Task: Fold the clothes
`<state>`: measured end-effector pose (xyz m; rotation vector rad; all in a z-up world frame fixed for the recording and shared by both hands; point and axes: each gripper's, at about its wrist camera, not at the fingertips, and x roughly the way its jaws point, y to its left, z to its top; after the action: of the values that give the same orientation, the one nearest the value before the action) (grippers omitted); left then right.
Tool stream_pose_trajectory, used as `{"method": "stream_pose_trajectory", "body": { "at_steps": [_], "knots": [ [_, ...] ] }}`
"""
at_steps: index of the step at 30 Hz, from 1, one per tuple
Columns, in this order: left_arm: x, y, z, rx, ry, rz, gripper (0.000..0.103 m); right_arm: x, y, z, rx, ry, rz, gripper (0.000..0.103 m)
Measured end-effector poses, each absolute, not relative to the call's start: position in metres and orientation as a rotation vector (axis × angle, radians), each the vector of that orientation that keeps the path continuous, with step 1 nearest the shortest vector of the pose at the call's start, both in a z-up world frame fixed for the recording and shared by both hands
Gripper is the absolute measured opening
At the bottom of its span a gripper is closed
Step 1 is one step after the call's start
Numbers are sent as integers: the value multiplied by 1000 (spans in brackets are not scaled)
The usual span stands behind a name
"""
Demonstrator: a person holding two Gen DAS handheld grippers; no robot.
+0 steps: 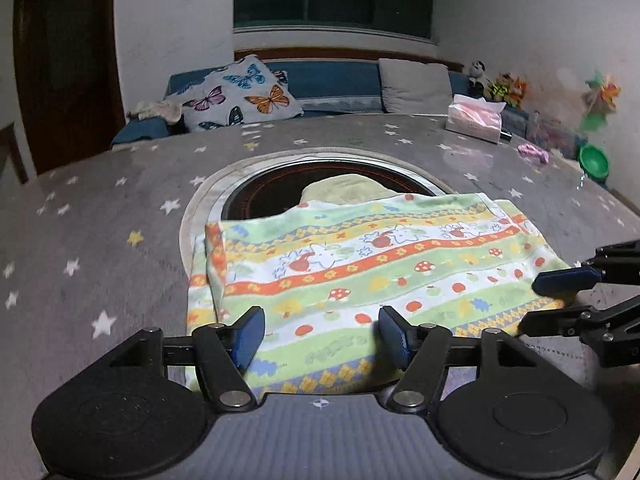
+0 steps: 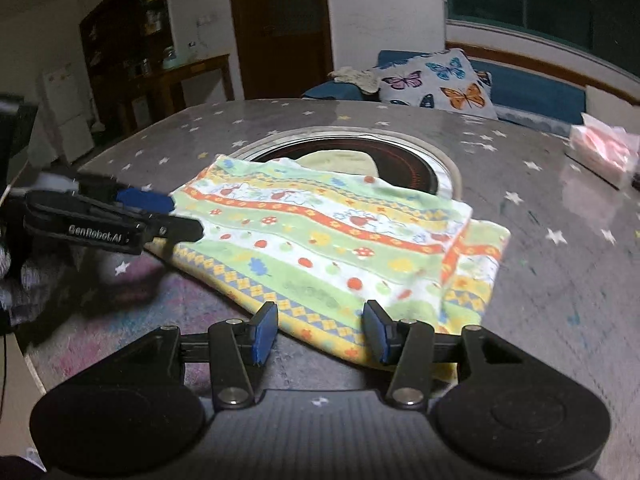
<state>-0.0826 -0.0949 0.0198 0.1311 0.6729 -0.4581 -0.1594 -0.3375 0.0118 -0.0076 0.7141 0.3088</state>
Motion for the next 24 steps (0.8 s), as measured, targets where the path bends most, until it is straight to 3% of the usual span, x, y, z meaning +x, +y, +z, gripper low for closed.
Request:
{"method": "stream_pose_trajectory", "body": {
  "at_steps": [2, 5, 7, 14, 18, 24],
  "knots": [
    [-85, -93, 22, 131, 664, -439, 77, -159, -340, 16, 11, 694, 301, 51],
    [-85, -86, 24, 118, 655, -397, 84, -156, -342, 20, 24, 662, 286, 65],
    [-83, -80, 23, 96, 664, -368, 88, -151, -344, 16, 35, 663, 272, 67],
    [-79, -58, 17, 38, 689, -296, 94, -146, -353, 8, 90, 672, 256, 67],
    [-75, -48, 21, 8, 680, -250, 97, -145, -352, 14, 85, 649, 266, 78],
    [-64, -33, 13, -17, 725, -187, 99, -140, -352, 5, 96, 680, 264, 78]
  ]
}}
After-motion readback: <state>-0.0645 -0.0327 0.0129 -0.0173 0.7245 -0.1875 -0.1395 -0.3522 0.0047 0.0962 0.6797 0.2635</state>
